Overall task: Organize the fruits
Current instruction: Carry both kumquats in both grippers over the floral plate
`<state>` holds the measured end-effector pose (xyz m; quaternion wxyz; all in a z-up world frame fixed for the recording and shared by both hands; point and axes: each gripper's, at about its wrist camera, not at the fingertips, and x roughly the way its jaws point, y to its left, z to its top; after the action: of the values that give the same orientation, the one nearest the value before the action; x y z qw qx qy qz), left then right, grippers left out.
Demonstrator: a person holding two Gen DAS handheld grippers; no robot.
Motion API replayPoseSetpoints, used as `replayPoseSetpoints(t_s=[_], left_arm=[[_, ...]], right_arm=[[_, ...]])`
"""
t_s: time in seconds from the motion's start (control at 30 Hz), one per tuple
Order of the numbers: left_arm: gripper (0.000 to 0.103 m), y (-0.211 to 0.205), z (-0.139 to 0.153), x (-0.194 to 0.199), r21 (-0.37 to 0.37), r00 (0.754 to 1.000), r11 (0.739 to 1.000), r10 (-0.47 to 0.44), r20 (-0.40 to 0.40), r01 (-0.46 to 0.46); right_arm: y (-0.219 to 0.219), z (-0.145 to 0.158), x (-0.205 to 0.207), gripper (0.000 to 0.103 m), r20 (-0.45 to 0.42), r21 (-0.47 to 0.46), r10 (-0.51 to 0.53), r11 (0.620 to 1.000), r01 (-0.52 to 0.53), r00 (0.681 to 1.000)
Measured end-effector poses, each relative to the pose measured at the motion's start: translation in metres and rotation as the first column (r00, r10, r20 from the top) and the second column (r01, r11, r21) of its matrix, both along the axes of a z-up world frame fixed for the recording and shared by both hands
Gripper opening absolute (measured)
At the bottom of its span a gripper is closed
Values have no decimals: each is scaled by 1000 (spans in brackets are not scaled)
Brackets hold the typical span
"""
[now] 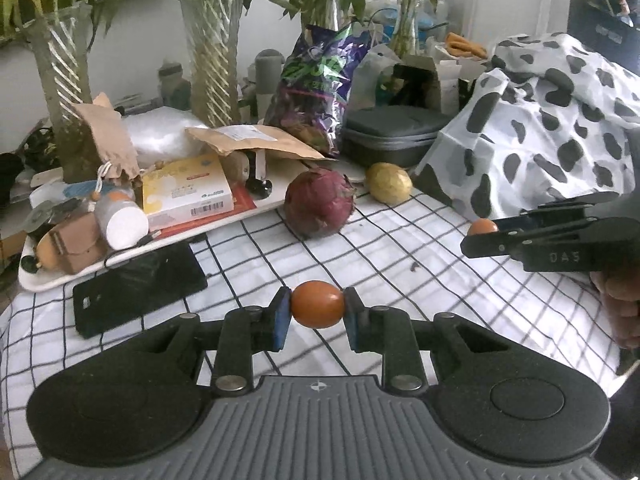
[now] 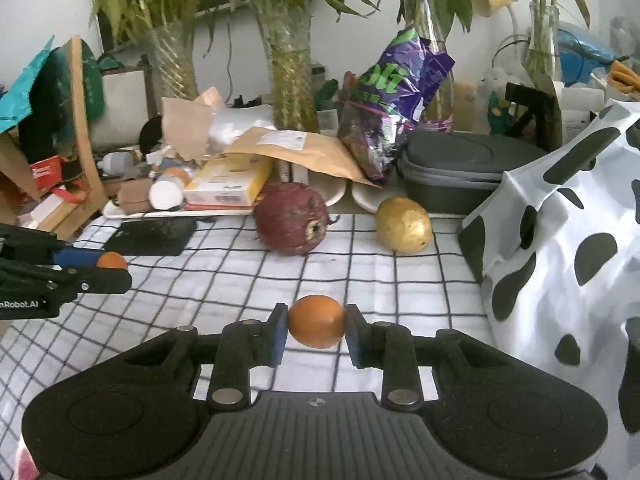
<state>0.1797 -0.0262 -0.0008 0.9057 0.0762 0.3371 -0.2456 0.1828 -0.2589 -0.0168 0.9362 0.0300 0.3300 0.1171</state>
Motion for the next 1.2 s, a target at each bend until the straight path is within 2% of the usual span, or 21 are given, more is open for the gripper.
replayPoseSetpoints(t_s=[0.6, 1.0, 1.2], left_arm=[[27, 15, 8, -87, -24, 1000, 1000, 11, -24, -12], [27, 16, -3, -132, 5, 997, 1000, -1, -78, 1], [27, 12, -13, -144, 68, 992, 998, -2, -125, 11]], right_arm=[[33, 14, -88, 31, -2, 36, 105, 994, -105, 995], [51, 11, -135, 31, -54, 24, 162, 987, -161, 985], [62, 7, -150, 32, -101, 17, 191, 982, -190, 976]])
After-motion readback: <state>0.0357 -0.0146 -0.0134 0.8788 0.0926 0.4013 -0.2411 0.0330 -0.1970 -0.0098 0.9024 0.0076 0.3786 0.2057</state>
